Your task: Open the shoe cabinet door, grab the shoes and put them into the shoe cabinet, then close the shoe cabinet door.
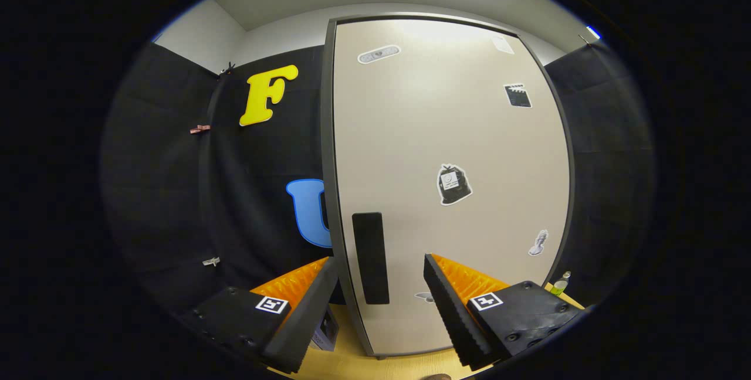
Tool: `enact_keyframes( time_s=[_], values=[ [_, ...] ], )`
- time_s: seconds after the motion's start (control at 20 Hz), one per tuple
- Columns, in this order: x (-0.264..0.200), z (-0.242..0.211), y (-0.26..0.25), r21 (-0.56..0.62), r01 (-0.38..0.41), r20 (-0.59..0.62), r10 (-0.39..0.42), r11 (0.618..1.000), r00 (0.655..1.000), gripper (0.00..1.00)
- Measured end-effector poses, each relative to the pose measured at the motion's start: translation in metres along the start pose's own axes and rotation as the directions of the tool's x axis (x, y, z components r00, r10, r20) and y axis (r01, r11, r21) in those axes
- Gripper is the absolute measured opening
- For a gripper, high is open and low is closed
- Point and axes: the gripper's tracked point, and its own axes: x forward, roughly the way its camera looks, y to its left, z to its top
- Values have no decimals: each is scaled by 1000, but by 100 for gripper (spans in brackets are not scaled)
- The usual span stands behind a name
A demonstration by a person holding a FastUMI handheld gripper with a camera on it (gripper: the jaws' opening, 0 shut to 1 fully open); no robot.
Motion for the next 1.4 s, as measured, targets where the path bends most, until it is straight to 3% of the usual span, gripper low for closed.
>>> enact_keyframes(
  time_s=[0.35, 0.45, 0.5, 1.2, 1.25, 1.3, 1.4],
  values=[
    [40, -17, -4, -7, 47, -22, -47, 999, 999, 96],
    [47, -24, -5, -16, 60, -36, -60, 998, 998, 76],
    [52, -28, -4, -18, 61, -42, -62, 998, 997, 71],
    [56, -35, -3, -40, 72, -51, -74, 997, 996, 74],
    [80, -41, -7, -45, 68, -50, -71, 997, 996, 57],
    [55, -35, -1, -51, 76, -46, -79, 996, 996, 40],
    [54, -36, -1, -43, 68, -53, -71, 997, 996, 40]
  ],
)
